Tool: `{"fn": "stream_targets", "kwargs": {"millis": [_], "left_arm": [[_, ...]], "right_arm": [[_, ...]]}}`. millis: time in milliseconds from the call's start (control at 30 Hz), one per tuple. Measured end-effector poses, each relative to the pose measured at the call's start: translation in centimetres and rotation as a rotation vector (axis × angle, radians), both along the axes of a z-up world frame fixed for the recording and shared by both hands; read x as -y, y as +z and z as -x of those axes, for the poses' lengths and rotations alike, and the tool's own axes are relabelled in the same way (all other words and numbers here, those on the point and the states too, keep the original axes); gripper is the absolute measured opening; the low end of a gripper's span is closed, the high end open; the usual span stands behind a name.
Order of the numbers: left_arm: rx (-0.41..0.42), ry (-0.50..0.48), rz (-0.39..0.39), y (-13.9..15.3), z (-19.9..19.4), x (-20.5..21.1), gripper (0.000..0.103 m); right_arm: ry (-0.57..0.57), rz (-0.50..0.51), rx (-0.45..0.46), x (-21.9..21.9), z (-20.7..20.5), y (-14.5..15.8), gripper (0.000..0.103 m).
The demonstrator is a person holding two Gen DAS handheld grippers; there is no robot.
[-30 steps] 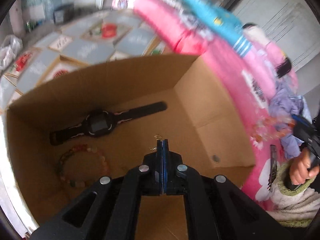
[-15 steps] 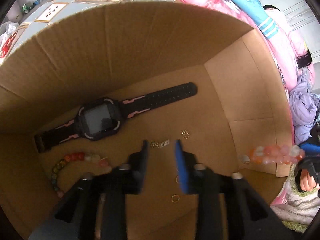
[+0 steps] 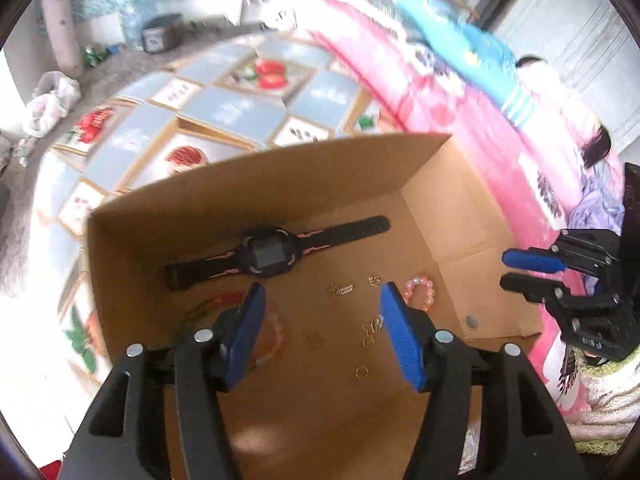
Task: Organize jewelry
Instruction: 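Carry the pink-orange bracelet into the box with the right tool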
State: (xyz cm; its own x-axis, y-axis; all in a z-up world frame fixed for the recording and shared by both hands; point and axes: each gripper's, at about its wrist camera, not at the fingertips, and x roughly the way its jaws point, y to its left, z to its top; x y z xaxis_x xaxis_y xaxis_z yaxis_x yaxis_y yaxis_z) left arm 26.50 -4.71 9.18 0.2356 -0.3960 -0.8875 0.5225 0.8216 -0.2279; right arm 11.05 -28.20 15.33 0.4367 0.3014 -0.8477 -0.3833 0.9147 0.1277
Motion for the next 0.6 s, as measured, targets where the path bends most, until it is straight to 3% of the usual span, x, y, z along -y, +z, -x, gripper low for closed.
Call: {"fn": "stream_targets", "kwargs": {"millis": [167, 233, 333, 400, 467, 567, 600], "left_arm": [[0.144, 0.087, 0.043, 2.9, 3.5, -2.3, 0.066], [0.205, 0.155, 0.081, 3.9, 5.6, -5.0, 0.072], [0.258, 0.278, 0.129, 4.2, 7.5, -8.5, 0.081], [0.249, 0.374, 0.139, 2.9, 8.2, -10.5, 0.083], [0.187, 0.429, 0.133, 1.0, 8.2, -11.3, 0.083], [0.098, 0.42, 0.153, -1.7, 7.9, -11.0, 0.083], [0.076, 0.409, 0.167, -2.3, 7.8, -10.6, 0.083]], "right_arm": [[-0.117, -0.036, 0.086, 2.0, 2.3, 1.6, 0.024], [-0.195, -0.084, 0.112, 3.4, 3.4, 1.9, 0.036], [-0.311, -0.178, 0.077, 5.6, 4.2, 0.5, 0.043], [-0.354, -0.253, 0.029, 6.3, 4.3, -0.7, 0.043], [-0.397, -0.309, -0.024, 6.7, 4.0, -2.3, 0.043], [-0.411, -0.307, -0.067, 6.0, 3.4, -4.0, 0.042], [-0.405, -0.315, -0.082, 5.6, 3.3, -4.5, 0.035]]}}
